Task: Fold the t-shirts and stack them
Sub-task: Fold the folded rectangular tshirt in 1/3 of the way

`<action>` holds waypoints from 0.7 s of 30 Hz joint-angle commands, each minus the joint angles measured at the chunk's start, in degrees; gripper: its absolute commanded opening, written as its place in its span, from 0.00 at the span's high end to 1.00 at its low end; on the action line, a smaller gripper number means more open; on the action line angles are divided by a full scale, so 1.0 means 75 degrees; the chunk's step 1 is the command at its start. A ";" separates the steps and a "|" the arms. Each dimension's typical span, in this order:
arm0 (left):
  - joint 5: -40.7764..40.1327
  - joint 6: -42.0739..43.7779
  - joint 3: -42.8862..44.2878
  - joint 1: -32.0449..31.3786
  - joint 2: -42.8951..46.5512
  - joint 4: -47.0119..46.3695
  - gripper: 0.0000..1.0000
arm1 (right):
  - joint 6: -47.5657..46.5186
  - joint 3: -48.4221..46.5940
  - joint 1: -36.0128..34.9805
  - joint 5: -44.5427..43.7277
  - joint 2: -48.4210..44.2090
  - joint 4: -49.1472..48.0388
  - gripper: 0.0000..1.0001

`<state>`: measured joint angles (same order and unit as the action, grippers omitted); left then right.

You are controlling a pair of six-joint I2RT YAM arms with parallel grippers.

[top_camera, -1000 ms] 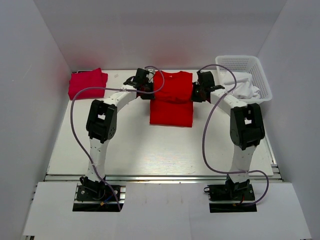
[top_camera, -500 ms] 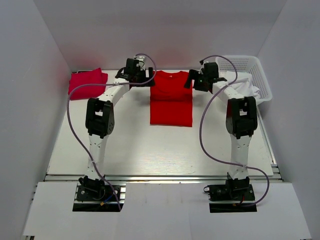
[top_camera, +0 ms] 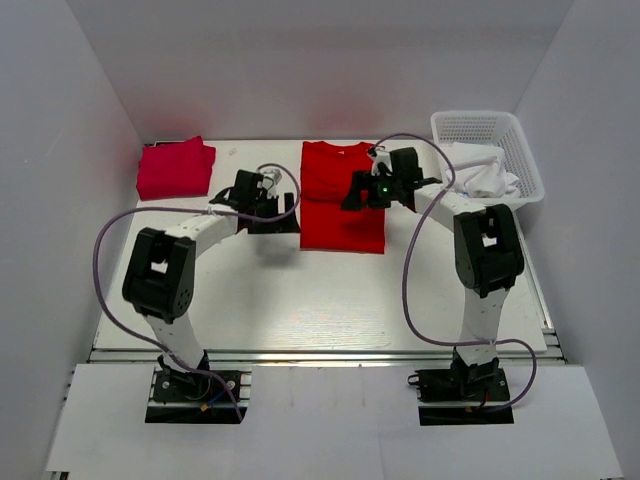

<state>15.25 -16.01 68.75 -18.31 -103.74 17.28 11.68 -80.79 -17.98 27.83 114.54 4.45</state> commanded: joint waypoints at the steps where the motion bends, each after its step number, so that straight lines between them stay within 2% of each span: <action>1: 0.0299 -0.0221 -0.0809 -0.0009 0.0929 -0.0207 0.00 | -0.0420 -0.0394 -0.0379 0.0671 0.0183 -0.0301 0.10; 8: 0.0101 -0.0467 -0.2147 -0.0009 0.1856 -0.0300 0.00 | -0.0374 -0.1203 -0.0732 0.0449 0.1154 -0.0382 0.10; 13: -0.0041 -0.0467 -0.1984 -0.0009 0.1926 -0.0078 0.00 | -0.0035 -0.2597 -0.0697 0.0098 0.2012 -0.0335 0.10; 20: -0.0262 -0.0385 -0.1831 -0.0009 0.1997 0.0074 0.00 | 0.0493 -0.4236 -0.0580 -0.1517 0.2809 -0.0851 0.10; 21: -0.0263 -0.0385 -0.1831 -0.0009 0.1997 0.0075 0.00 | 0.0493 -0.4367 -0.0591 -0.1462 0.2845 -0.0723 0.10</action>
<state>14.37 -19.11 52.99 -18.48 -92.23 17.21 13.45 -107.85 -23.09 22.09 136.22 2.42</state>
